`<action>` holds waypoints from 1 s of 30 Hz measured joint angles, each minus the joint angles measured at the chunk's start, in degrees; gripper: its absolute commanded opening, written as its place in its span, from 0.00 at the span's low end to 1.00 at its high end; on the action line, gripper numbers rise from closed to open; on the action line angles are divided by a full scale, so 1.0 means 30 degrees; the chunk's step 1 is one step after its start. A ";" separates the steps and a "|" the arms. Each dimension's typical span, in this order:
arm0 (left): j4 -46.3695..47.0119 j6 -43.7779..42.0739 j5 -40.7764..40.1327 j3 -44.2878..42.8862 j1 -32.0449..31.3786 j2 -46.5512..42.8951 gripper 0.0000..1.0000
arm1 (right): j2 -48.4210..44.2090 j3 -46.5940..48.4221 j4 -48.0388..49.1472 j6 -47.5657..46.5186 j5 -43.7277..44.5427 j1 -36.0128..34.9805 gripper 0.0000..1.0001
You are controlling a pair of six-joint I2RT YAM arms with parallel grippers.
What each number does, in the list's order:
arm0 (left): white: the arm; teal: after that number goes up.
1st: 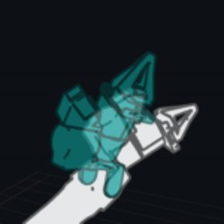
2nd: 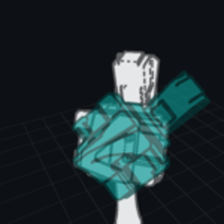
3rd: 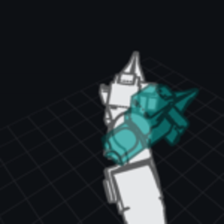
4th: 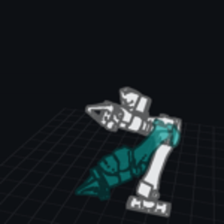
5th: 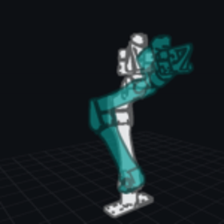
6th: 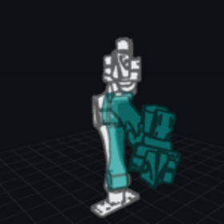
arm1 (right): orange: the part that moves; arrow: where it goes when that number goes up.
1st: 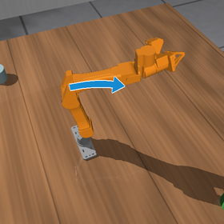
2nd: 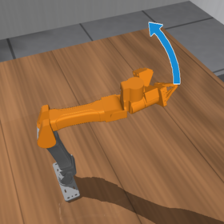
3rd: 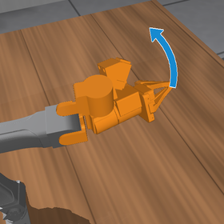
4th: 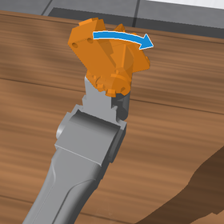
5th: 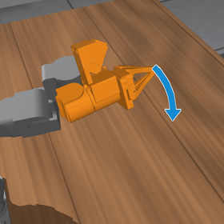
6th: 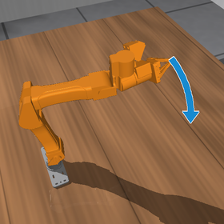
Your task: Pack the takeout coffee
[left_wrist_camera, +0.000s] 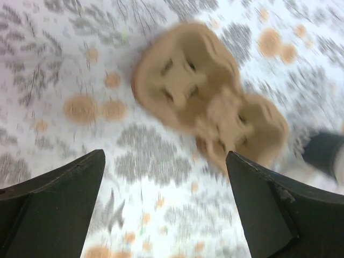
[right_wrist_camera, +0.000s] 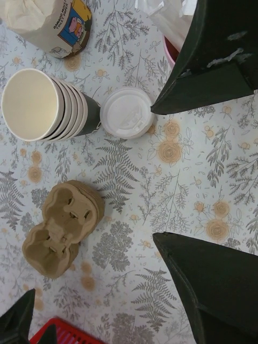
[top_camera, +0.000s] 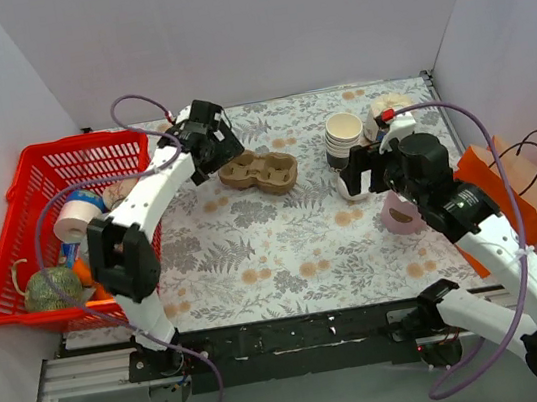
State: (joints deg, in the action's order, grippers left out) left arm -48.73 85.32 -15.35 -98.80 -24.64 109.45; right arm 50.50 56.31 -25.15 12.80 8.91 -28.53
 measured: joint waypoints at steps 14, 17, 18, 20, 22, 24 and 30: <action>0.2164 0.0022 0.2259 1.0870 -0.2892 -1.4032 0.98 | -0.1304 -0.0801 0.0299 0.0189 -0.2047 0.0007 0.98; 0.2769 -0.0364 0.3475 1.2225 -0.2900 -1.5518 0.98 | -0.0073 0.0270 -0.0262 0.0160 -0.2106 0.0000 0.98; 0.2849 -0.0517 0.3752 1.2495 -0.2900 -1.5970 0.98 | 0.0597 0.0911 -0.0335 0.0168 -0.1938 0.0000 0.98; 0.2929 -0.0736 0.4138 1.2662 -0.2914 -1.6597 0.98 | 0.2069 0.2433 -0.0699 0.0189 -0.1239 0.0015 0.98; 0.3024 -0.0984 0.4393 1.2670 -0.2914 -1.7107 0.98 | 0.3461 0.3898 -0.0838 0.0182 -0.0459 0.0204 0.98; 0.3118 -0.1202 0.4510 1.2692 -0.2914 -1.7493 0.98 | 0.4699 0.5333 -0.1304 0.0189 0.0007 0.0721 0.98; 0.2922 -0.1814 0.4648 1.2779 -0.2914 -1.7704 0.98 | 0.8531 0.8597 -0.1945 0.0233 0.0168 0.3643 0.87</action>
State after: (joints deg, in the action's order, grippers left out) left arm -39.97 79.88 -1.41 -60.47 -33.39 56.34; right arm 76.09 82.11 -30.98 13.50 9.41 -17.61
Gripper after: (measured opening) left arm 0.981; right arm 0.929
